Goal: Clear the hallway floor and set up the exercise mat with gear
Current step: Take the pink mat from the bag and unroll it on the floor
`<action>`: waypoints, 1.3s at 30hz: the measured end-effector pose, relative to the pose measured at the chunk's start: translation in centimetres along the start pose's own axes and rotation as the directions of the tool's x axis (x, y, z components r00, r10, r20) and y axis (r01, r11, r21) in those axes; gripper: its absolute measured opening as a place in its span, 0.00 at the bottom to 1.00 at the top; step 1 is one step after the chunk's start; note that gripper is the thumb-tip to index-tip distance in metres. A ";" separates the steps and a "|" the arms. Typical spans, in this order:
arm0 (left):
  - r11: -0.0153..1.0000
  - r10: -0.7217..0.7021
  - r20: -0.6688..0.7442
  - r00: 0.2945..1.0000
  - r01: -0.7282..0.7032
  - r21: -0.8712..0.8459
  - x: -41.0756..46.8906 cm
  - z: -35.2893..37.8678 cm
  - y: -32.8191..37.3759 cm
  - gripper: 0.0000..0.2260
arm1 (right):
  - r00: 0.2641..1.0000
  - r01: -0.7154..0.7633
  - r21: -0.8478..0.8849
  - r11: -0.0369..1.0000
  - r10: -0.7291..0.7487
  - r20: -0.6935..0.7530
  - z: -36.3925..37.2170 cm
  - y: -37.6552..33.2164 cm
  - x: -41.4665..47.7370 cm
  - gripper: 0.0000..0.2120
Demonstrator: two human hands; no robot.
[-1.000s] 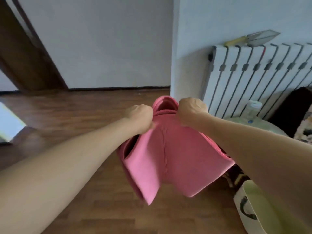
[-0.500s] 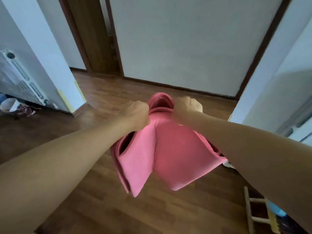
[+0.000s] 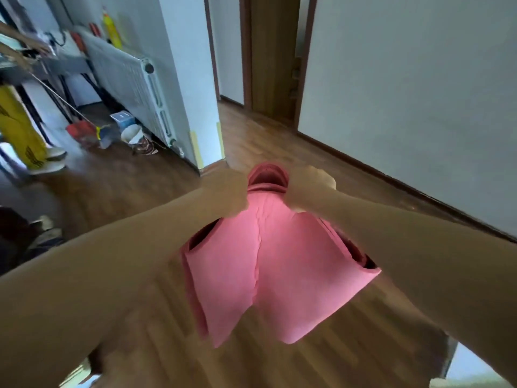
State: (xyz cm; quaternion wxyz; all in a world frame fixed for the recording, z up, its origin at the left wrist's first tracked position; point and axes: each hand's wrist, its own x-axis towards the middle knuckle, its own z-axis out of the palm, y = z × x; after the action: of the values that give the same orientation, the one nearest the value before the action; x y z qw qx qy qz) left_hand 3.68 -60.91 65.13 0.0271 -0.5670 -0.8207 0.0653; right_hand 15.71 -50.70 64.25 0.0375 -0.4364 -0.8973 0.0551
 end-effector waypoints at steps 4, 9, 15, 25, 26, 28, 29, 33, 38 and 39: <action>0.984 -0.165 0.038 0.986 0.167 -0.062 4.3 0.6 -1.1 0.17 | 0.989 0.147 -0.019 0.989 -0.146 0.032 0.0 -0.1 6.1 0.09; 0.959 -0.261 0.118 0.958 0.272 -0.084 10.2 1.9 -3.5 0.06 | 0.959 0.274 -0.050 0.960 -0.269 0.085 0.7 -1.1 14.0 0.08; 0.954 -0.274 0.141 0.951 0.288 -0.083 19.6 2.5 -6.1 0.06 | 0.943 0.327 -0.044 0.944 -0.323 0.078 1.9 -0.7 24.7 0.10; 0.918 -0.381 0.167 0.909 0.393 -0.045 35.6 3.1 -7.8 0.08 | 0.927 0.358 -0.040 0.933 -0.349 0.139 3.0 1.7 41.5 0.04; 0.912 -0.395 0.176 0.902 0.409 -0.045 37.1 3.2 -7.8 0.08 | 0.919 0.376 -0.036 0.926 -0.368 0.144 3.2 2.0 43.1 0.05; 0.893 -0.430 0.174 0.886 0.445 -0.061 39.4 3.5 -7.8 0.08 | 0.906 0.406 -0.031 0.914 -0.398 0.143 3.4 2.5 45.7 0.09; 0.876 -0.461 0.166 0.871 0.477 -0.071 41.1 3.9 -7.7 0.08 | 0.897 0.426 -0.034 0.904 -0.418 0.143 3.6 2.9 47.6 0.10; 0.823 -0.551 0.143 0.822 0.564 -0.069 45.8 5.6 -7.2 0.10 | 0.864 0.493 -0.049 0.868 -0.483 0.145 5.0 3.7 53.2 0.12; 0.785 -0.601 0.187 0.777 0.618 -0.047 50.4 7.5 -8.1 0.11 | 0.827 0.551 -0.073 0.831 -0.532 0.181 6.7 3.1 58.9 0.14; 0.781 -0.605 0.198 0.772 0.623 -0.042 51.3 7.8 -8.5 0.10 | 0.823 0.556 -0.077 0.828 -0.535 0.189 7.0 2.8 60.0 0.13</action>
State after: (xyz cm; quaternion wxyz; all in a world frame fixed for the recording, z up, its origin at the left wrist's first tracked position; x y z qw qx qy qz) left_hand -23.34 -16.54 57.06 -0.0543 -0.2604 -0.9622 0.0586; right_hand -19.86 -2.24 58.07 -0.0481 -0.1568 -0.9863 0.0190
